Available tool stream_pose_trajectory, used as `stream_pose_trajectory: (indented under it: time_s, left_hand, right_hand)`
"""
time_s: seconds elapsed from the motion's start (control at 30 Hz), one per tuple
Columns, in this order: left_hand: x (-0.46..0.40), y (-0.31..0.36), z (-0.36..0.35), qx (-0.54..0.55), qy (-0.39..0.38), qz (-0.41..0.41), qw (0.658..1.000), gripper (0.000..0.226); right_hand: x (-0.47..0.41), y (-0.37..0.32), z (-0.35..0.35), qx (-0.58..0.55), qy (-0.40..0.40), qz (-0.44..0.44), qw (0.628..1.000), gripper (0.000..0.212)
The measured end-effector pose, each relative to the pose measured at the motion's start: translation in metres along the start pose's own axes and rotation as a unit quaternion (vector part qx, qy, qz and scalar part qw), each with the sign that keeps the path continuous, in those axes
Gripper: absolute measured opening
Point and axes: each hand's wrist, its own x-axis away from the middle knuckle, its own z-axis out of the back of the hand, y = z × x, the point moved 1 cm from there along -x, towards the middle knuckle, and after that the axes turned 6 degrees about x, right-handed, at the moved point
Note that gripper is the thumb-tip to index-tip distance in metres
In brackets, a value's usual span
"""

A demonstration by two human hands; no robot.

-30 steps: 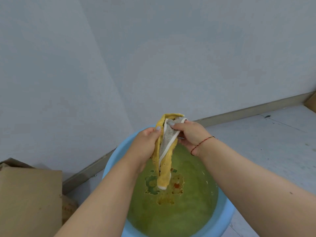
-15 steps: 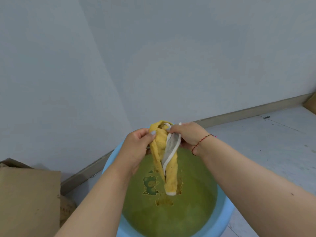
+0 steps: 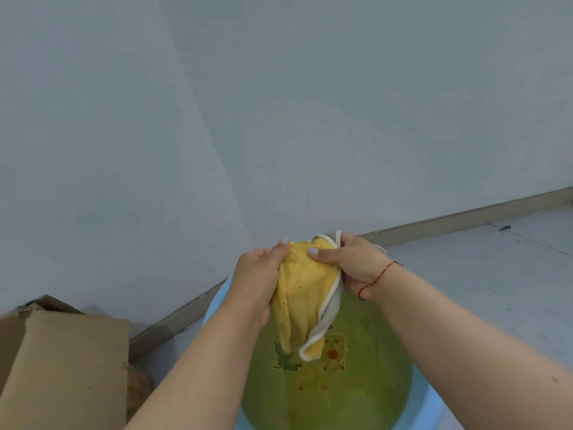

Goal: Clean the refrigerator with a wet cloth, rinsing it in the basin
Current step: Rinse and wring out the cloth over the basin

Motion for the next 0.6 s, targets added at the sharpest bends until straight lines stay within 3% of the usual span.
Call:
stream_pose_trajectory:
  time_s: [0.1, 0.2, 0.37, 0.5, 0.6]
  left_hand:
    - [0.005, -0.001, 0.002, 0.086, -0.063, 0.158, 0.982, 0.025]
    - [0.009, -0.006, 0.005, 0.070, -0.069, 0.200, 0.975, 0.023]
    - [0.002, -0.009, 0.005, 0.062, 0.029, 0.100, 0.993, 0.020]
    - [0.001, -0.008, 0.004, 0.005, 0.076, 0.025, 0.997, 0.016]
    - [0.004, -0.003, 0.006, 0.014, 0.085, -0.004, 0.996, 0.011]
  right_hand:
    - [0.004, -0.010, 0.000, 0.157, 0.035, 0.060, 0.985, 0.039]
    - [0.009, -0.012, -0.008, 0.339, 0.052, 0.082, 0.936, 0.046]
    - [0.012, -0.011, -0.017, 0.392, 0.194, 0.039, 0.898, 0.082]
    - [0.011, -0.007, -0.015, 0.392, 0.162, -0.052, 0.904, 0.097]
    - [0.005, -0.001, -0.012, 0.323, 0.168, -0.047, 0.930, 0.085]
